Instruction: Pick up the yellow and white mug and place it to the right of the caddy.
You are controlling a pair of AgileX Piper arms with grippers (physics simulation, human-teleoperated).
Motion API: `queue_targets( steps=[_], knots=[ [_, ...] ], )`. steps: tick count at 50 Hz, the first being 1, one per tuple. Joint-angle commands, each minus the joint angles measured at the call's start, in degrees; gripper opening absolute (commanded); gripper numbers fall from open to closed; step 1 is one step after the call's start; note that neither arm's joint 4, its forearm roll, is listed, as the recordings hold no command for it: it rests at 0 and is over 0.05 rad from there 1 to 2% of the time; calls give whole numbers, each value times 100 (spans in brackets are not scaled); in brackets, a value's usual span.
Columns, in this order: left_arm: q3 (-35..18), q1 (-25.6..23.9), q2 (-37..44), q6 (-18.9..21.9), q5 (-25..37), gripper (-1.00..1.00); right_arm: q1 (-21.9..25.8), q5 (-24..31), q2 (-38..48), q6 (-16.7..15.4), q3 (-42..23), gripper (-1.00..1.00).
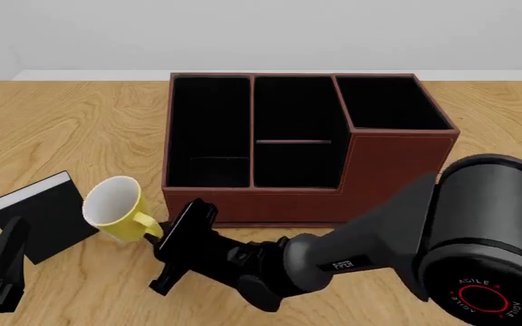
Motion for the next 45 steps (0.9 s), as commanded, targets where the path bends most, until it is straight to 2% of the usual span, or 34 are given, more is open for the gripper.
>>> queue_targets(
  steps=[1, 8, 19, 24, 37, 38, 41, 42, 45],
  knots=[
    [0, 0, 0, 0, 0, 100, 122, -40, -331, -326, 181, -100],
    [0, 0, 0, 0, 0, 100, 174, -211, -675, -671, 420, -100],
    [0, 0, 0, 0, 0, 100, 165, 8, -972, -752, 437, -100],
    [0, 0, 0, 0, 0, 100, 216, 216, -1322, -937, 500, -100],
    [0, 0, 0, 0, 0, 100, 222, 250, -1578, -1054, 647, -100],
    [0, 0, 0, 0, 0, 100, 171, 103, -1713, -1259, 759, -100],
    [0, 0, 0, 0, 0, 100, 171, 102, -1714, -1259, 761, -100],
    [0, 0, 0, 0, 0, 100, 173, 332, -2036, -1343, 741, -100],
    [0, 0, 0, 0, 0, 100, 148, 355, -2118, -1345, 751, -100]
  ],
)
